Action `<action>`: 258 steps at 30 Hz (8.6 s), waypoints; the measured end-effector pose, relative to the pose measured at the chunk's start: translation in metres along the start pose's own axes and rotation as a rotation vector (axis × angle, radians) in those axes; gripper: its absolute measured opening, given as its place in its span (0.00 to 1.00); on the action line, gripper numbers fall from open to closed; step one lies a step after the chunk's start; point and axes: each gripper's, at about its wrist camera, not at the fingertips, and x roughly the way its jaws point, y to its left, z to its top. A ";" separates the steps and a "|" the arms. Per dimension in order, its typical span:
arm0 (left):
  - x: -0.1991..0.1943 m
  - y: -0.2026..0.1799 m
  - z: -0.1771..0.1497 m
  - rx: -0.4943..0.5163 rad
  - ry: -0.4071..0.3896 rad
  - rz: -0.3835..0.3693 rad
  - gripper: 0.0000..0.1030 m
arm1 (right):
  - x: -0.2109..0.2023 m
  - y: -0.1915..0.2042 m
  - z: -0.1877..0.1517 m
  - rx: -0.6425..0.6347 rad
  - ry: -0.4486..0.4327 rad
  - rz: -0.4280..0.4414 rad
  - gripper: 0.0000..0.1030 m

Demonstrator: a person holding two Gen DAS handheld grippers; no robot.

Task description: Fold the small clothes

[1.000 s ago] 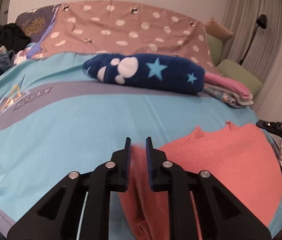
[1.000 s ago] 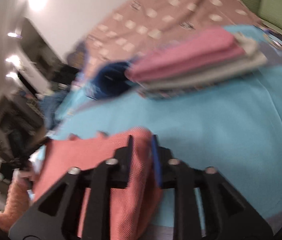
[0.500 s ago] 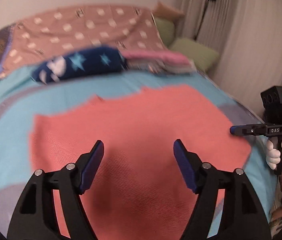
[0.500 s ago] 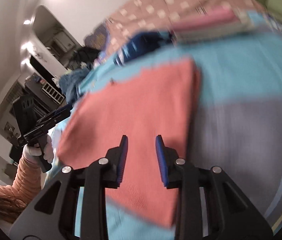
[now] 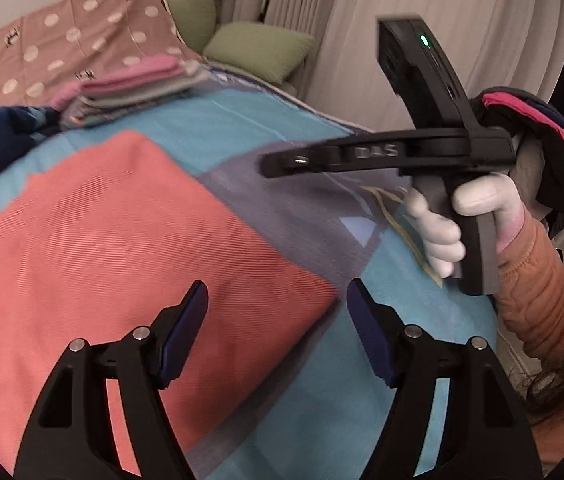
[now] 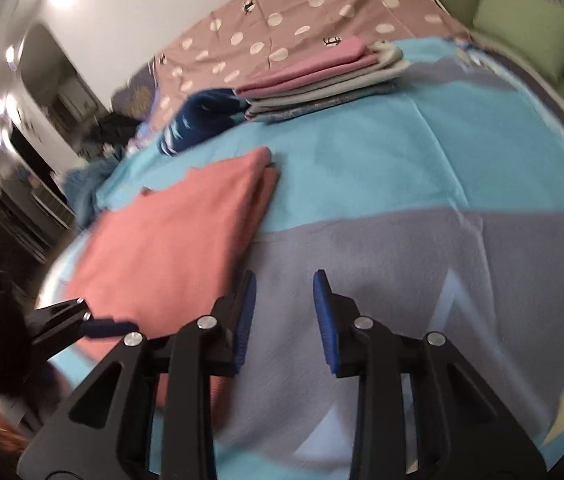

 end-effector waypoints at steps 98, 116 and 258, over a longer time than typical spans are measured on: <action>-0.169 0.321 -0.144 -0.765 -0.291 0.019 0.61 | 0.137 0.410 -0.148 -1.164 -0.023 -0.038 0.54; -0.178 0.357 -0.145 -0.831 -0.425 0.063 0.14 | 0.138 0.418 -0.136 -1.051 0.008 0.050 0.10; -0.048 0.067 -0.072 -0.260 -0.075 0.325 0.34 | 0.017 0.028 -0.061 0.229 0.023 0.100 0.00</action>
